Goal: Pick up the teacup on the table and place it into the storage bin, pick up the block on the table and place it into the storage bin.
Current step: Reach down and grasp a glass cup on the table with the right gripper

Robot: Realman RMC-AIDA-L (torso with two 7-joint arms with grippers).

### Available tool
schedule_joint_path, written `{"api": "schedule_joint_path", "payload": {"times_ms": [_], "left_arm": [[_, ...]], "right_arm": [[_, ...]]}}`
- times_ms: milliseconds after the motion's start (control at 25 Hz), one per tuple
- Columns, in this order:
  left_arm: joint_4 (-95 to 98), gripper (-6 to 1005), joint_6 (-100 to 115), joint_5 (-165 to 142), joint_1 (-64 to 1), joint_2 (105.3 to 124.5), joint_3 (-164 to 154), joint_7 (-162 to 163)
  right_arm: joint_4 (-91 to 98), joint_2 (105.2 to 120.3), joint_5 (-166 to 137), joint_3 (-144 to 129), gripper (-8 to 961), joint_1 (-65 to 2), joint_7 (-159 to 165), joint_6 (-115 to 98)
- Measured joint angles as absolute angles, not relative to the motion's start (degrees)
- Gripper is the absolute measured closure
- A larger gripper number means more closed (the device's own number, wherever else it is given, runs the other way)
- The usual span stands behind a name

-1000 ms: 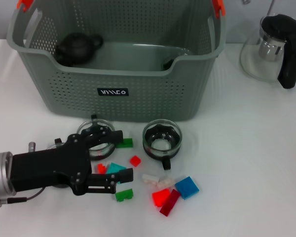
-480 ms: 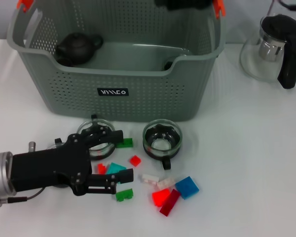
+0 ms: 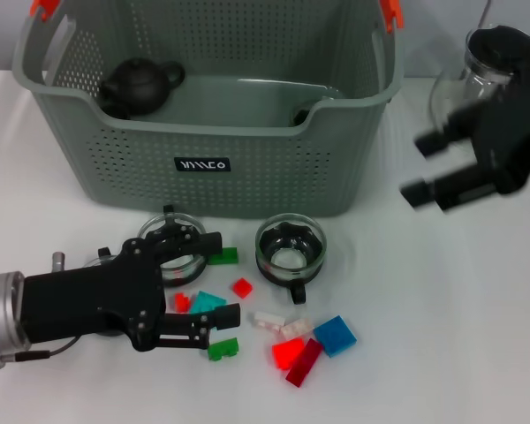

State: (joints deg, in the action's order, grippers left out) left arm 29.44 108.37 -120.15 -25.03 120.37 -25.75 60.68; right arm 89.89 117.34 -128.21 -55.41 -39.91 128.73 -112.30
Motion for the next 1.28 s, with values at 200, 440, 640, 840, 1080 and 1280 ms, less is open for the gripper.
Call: {"api": "schedule_joint_path", "payload": {"times_ms": [200, 440, 640, 840, 1080, 1280], "left_arm": [[29.4, 86, 108.5, -120.4, -25.0, 120.42, -26.1, 60.6], [29.5, 86, 109.0, -120.8, -25.0, 120.35, -26.2, 60.6], [29.7, 87, 109.0, -120.9, -25.0, 120.32, -26.3, 60.6], [29.8, 87, 109.0, -120.9, -25.0, 119.97, -26.3, 60.5], [29.8, 88, 109.0, -120.9, -25.2, 119.60, -26.3, 60.5], [29.8, 88, 109.0, -120.9, -25.2, 119.46, -26.3, 60.4]], "right_arm": [[88.1, 117.65, -134.0, -60.1, 240, -39.8, 134.5, -113.4], [82.8, 118.72, -136.4, -62.7, 243, -42.9, 142.9, -112.9], [76.4, 119.47, -140.5, -62.7, 246, -46.1, 150.4, -109.7], [71.2, 119.66, -144.0, -62.8, 245, -49.1, 156.5, -106.5], [65.0, 120.16, -146.0, -66.8, 245, -52.3, 159.9, -100.6], [60.4, 120.16, -145.7, -69.3, 246, -54.4, 158.4, -96.2]]}}
